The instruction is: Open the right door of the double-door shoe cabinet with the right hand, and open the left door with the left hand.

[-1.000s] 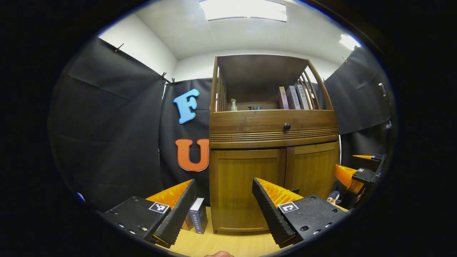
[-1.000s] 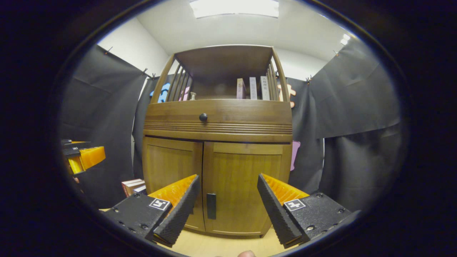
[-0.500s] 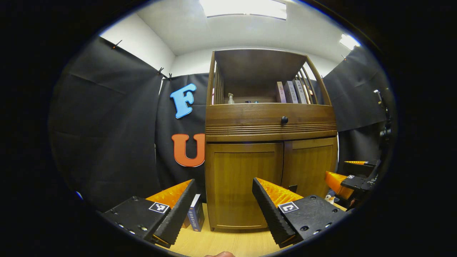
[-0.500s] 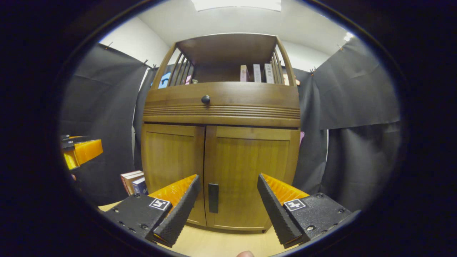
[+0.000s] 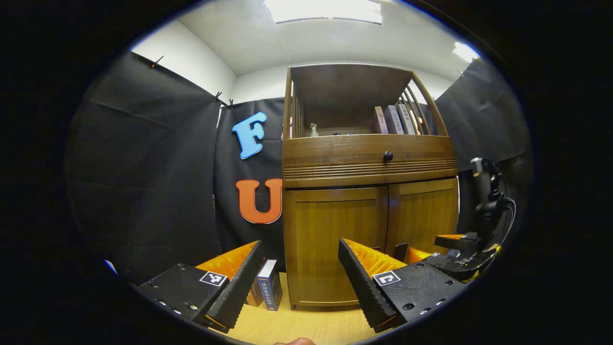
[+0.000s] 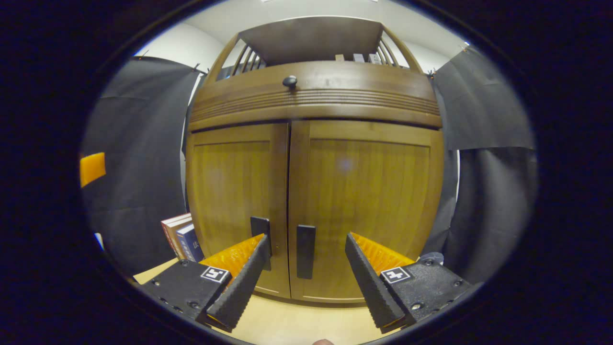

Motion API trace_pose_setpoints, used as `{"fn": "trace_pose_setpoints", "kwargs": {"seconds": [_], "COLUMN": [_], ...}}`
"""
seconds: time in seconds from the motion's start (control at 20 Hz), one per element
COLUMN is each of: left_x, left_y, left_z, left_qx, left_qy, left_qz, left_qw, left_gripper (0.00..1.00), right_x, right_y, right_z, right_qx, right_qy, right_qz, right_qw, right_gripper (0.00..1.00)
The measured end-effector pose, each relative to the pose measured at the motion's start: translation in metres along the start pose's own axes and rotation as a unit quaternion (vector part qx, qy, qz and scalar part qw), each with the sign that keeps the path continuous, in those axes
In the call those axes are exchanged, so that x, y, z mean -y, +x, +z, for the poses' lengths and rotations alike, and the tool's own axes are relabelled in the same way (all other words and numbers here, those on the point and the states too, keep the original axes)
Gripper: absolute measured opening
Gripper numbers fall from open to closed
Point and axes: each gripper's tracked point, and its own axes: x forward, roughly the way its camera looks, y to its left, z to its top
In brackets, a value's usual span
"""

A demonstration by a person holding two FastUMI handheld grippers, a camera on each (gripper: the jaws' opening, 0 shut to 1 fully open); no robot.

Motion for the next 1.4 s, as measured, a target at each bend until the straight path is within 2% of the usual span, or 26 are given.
{"fn": "trace_pose_setpoints", "kwargs": {"seconds": [0.25,0.45,0.55,0.6,0.85,1.0,1.05,1.25,1.4], "left_x": [-0.017,-0.027,-0.032,-0.033,-0.040,-0.041,-0.040,-0.036,-0.028], "left_y": [-0.003,-0.005,-0.005,-0.005,-0.003,-0.004,-0.004,-0.005,-0.008], "left_z": [-0.005,-0.011,-0.014,-0.014,-0.019,-0.020,-0.021,-0.021,-0.027], "left_qx": [-0.007,-0.015,-0.019,-0.019,-0.023,-0.026,-0.027,-0.025,-0.031], "left_qy": [0.007,0.011,0.014,0.014,0.012,0.013,0.013,0.009,-0.016], "left_qz": [0.018,0.028,0.034,0.035,0.040,0.036,0.034,0.024,0.006], "left_qw": [1.000,0.999,0.999,0.999,0.999,0.999,0.999,0.999,0.999], "left_gripper": [0.95,0.95,0.95,0.95,0.95,0.95,0.95,0.95,0.95], "right_x": [-0.008,-0.005,-0.002,-0.001,0.003,0.000,0.002,0.001,0.002], "right_y": [0.038,0.058,0.076,0.085,0.097,0.103,0.104,0.103,0.100], "right_z": [-0.023,-0.039,-0.044,-0.046,-0.058,-0.066,-0.067,-0.068,-0.068], "right_qx": [-0.019,-0.031,-0.035,-0.034,-0.043,-0.056,-0.053,-0.049,-0.054], "right_qy": [0.020,0.011,0.006,0.006,0.009,0.024,0.022,0.024,0.033], "right_qz": [0.020,0.002,-0.012,-0.019,-0.042,-0.037,-0.040,-0.047,-0.050], "right_qw": [0.999,0.999,0.999,0.999,0.998,0.997,0.998,0.997,0.997], "right_gripper": [0.95,0.92,0.87,0.80,0.62,0.43,0.39,0.34,0.30]}}
